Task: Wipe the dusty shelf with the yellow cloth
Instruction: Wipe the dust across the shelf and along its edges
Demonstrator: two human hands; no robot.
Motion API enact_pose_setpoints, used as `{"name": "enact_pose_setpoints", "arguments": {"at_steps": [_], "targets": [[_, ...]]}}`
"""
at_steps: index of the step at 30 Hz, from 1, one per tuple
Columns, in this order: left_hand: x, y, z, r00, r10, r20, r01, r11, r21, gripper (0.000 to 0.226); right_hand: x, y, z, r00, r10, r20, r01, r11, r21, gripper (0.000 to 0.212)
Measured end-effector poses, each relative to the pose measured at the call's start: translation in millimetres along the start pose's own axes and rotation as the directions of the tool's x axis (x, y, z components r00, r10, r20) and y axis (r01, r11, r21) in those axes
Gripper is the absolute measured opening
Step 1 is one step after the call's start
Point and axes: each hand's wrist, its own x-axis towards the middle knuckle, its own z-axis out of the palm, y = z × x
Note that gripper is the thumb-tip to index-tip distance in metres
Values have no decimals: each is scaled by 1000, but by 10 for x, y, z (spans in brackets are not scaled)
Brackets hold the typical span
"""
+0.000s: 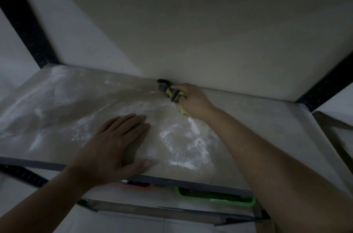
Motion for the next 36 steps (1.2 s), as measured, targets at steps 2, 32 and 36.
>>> {"name": "enact_pose_setpoints", "arguments": {"at_steps": [2,32,36], "targets": [[-4,-5,-4,1000,5,1,-5,1000,-2,97,65,-12,-60,993,51,106,-66,987,146,45],[-7,-63,70,999,25,-30,-23,998,50,97,-1764,709,-625,976,207,-63,-217,934,-284,48],[-8,-40,60,1000,3,-23,-2,999,39,103,-1651,272,-296,987,154,-39,-159,943,-294,49]]}}
